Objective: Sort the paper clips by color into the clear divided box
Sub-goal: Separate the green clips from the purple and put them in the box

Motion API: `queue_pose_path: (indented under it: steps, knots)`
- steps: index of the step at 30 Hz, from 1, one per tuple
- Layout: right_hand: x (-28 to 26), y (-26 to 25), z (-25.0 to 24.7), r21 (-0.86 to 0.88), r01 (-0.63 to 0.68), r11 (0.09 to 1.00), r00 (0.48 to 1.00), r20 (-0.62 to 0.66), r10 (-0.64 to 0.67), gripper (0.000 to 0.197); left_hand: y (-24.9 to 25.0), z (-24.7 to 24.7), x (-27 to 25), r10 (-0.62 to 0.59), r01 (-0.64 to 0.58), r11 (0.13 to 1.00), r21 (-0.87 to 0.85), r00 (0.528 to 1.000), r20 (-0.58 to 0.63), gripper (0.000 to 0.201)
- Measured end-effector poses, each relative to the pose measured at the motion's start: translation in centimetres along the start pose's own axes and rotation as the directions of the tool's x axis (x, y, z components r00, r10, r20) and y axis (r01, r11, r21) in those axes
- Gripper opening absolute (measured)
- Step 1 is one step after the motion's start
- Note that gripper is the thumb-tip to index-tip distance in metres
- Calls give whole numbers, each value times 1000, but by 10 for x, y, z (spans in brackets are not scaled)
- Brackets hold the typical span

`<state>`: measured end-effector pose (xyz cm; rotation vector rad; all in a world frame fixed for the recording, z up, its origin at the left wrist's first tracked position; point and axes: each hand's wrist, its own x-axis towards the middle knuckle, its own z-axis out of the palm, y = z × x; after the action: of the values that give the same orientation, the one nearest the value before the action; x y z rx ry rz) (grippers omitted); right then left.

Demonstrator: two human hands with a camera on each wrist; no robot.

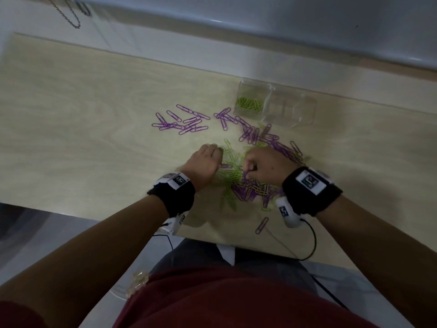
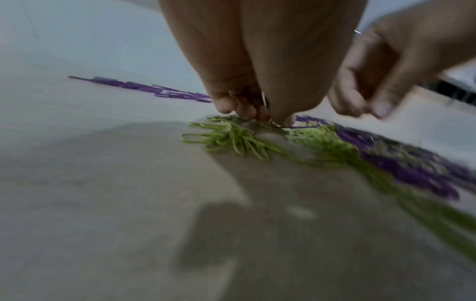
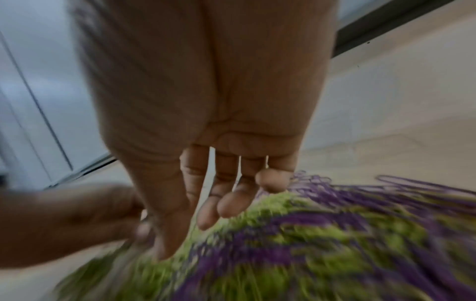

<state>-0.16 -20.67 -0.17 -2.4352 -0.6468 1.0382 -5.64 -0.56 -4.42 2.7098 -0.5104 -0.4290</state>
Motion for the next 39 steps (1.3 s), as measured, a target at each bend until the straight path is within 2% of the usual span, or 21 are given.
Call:
queue_pose_path:
  steps: [4,7,9,12,14,16,18,20,23,25,27,30,33,36,39]
  knots:
    - [-20,11,28,-36,17,999,996,-90,-20,16,-18,-23,9,-176,140,954,-265,978,-115,7]
    - [-17,8,36,-10,21,1000,977,-211,-22,13,-37,-37,18,-248,184,943,-279,945,-215,11]
    - [-10,2,35,23,31,999,952,-305,-22,15,-45,-39,21,-212,162,964,-211,946,-244,16]
    - [12,-12,28,9,19,1000,931,-364,-14,32,-43,-37,17,-76,49,991,-125,973,-217,20]
    - [30,-24,22,-45,9,999,933,-358,-25,38,-40,-35,6,-40,22,995,-97,982,-186,22]
    - [45,-33,19,-111,6,994,948,-317,-41,37,-38,-35,-10,-135,120,983,-138,985,-107,29]
    - [52,-39,20,-204,-2,979,969,-241,-48,34,-35,-33,-28,-321,321,928,-187,946,33,63]
    - [51,-40,25,-269,27,963,981,-177,-77,35,-31,-28,-42,-399,413,896,-164,910,113,91]
    - [40,-33,34,-273,153,950,976,-108,-188,41,-18,-21,-44,-376,393,902,-179,919,118,106]
    - [30,-25,36,-290,225,930,966,-56,-251,55,-11,-15,-37,-328,341,923,-178,939,100,109]
    - [24,-20,38,-306,234,923,965,-46,-260,65,-5,-12,-30,-281,294,941,-167,955,97,107]
    - [22,-24,38,-254,165,953,975,-104,-196,56,0,-6,-22,-222,236,959,-156,970,102,103]
    - [27,-37,40,-226,78,971,986,-125,-108,36,4,-2,-17,-187,198,960,-198,980,73,80]
    - [33,-43,38,-171,3,985,990,-137,-27,14,7,-3,-10,-208,212,949,-233,977,40,56]
    - [38,-34,26,-30,-61,998,986,-156,56,14,9,-7,-2,-185,185,962,-203,983,20,33]
